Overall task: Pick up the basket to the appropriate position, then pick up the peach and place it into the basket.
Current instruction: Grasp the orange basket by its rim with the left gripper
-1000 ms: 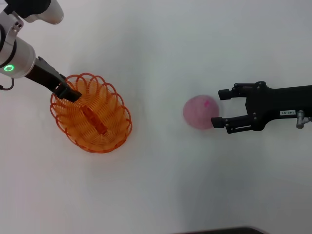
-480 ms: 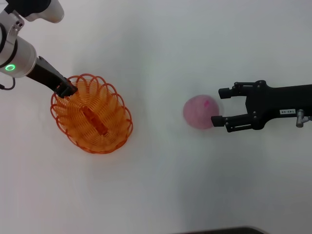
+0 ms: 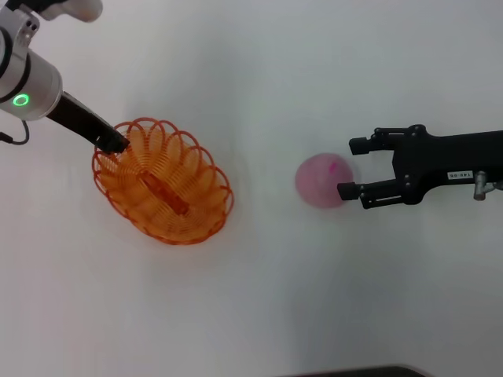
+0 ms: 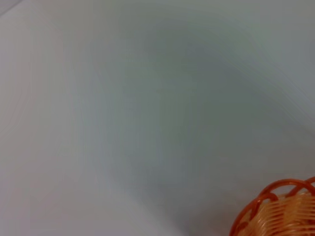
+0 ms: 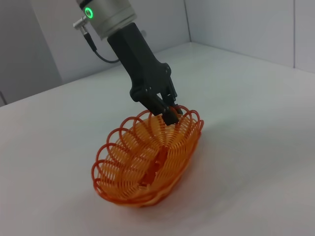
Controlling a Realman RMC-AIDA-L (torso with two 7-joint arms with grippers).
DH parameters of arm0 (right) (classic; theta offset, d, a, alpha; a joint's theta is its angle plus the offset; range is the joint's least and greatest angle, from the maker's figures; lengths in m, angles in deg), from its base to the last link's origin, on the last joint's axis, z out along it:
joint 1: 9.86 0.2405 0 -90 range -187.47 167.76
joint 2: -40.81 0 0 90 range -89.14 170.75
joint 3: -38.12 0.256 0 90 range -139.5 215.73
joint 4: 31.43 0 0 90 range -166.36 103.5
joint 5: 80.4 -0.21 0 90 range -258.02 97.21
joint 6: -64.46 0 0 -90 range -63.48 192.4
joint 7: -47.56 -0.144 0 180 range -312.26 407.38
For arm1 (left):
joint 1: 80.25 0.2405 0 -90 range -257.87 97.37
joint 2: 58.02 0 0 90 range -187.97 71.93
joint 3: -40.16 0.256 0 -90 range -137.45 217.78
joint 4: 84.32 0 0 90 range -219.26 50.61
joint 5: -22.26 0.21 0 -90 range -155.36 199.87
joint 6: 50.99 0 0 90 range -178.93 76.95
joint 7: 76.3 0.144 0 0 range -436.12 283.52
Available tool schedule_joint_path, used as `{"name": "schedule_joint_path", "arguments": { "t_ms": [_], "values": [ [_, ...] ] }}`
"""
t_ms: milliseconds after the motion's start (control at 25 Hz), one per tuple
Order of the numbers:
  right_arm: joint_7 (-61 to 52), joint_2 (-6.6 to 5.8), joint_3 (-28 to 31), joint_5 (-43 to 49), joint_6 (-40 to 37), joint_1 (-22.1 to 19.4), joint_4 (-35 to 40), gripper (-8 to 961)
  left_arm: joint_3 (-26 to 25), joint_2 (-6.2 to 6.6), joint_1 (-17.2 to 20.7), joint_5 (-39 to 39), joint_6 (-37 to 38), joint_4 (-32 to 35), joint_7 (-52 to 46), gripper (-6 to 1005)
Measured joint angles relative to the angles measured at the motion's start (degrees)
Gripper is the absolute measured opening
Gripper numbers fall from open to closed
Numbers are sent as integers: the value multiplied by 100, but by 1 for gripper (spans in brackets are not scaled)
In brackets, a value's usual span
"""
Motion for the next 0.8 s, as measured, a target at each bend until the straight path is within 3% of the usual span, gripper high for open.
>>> {"name": "schedule_joint_path", "arguments": {
  "t_ms": [400, 680, 800],
  "values": [
    [-115, 0, -8, 0, -30, 54, 46, 879, -512, 11, -123, -99, 1137, 461, -745, 131],
    [-150, 14, -7, -19, -5, 74, 52, 879, -1724, 28, -108, -373, 1745, 666, -865, 84],
    [-147, 33, -3, -41, 0, 80, 52, 879, -1989, 30, 4, -533, 1825, 667, -932, 64]
  ]
}}
